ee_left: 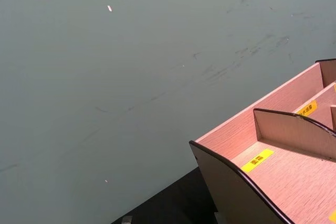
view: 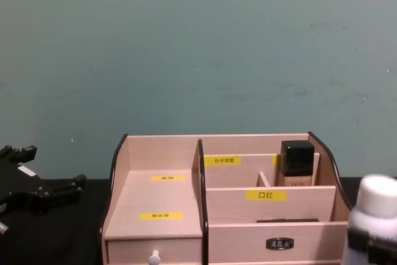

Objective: Pick up the facial cleanser and watermelon frost from the table and place them into the tiered storage box.

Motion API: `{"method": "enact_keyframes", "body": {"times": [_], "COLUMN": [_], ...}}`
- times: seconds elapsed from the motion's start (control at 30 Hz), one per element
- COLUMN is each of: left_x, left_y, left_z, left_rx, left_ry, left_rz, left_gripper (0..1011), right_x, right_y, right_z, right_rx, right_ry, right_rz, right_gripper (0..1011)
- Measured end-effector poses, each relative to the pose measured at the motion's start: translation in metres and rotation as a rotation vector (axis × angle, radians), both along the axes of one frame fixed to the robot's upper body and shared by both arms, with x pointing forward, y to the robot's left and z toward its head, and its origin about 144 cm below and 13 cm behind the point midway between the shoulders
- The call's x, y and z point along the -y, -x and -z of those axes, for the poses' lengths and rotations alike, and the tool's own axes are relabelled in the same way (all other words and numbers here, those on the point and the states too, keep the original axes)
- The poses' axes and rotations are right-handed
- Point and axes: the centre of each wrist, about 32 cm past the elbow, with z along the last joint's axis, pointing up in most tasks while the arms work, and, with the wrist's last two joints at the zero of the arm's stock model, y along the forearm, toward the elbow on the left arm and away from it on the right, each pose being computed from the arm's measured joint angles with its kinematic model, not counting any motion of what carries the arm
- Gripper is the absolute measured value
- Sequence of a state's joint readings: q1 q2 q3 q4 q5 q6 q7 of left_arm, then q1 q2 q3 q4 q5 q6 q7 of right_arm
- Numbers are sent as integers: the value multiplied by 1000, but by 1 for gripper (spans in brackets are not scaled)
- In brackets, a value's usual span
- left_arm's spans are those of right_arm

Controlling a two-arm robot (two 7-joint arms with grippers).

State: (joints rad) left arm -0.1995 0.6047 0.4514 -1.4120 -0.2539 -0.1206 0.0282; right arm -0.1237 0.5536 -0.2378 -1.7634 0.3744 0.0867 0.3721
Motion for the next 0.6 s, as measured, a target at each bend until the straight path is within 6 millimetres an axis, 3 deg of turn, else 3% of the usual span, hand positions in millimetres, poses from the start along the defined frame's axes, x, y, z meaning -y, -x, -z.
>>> {"method": "enact_keyframes", "body": {"times": [0.33, 0.6], "left_x": [0, 0], "left_y": [0, 0], "left_z": [0, 0], "left_rx": [0, 0], "left_ry": [0, 0], "left_rz": [0, 0], "left_gripper": [1010, 1010], "right_x": [-8, -28], "right_y": [-1, -19], "right_z": [-39, -66], "right_rx": [84, 152], "right_ry": [-36, -50], "right_rz": [-69, -140], "right_gripper": [594, 594]}}
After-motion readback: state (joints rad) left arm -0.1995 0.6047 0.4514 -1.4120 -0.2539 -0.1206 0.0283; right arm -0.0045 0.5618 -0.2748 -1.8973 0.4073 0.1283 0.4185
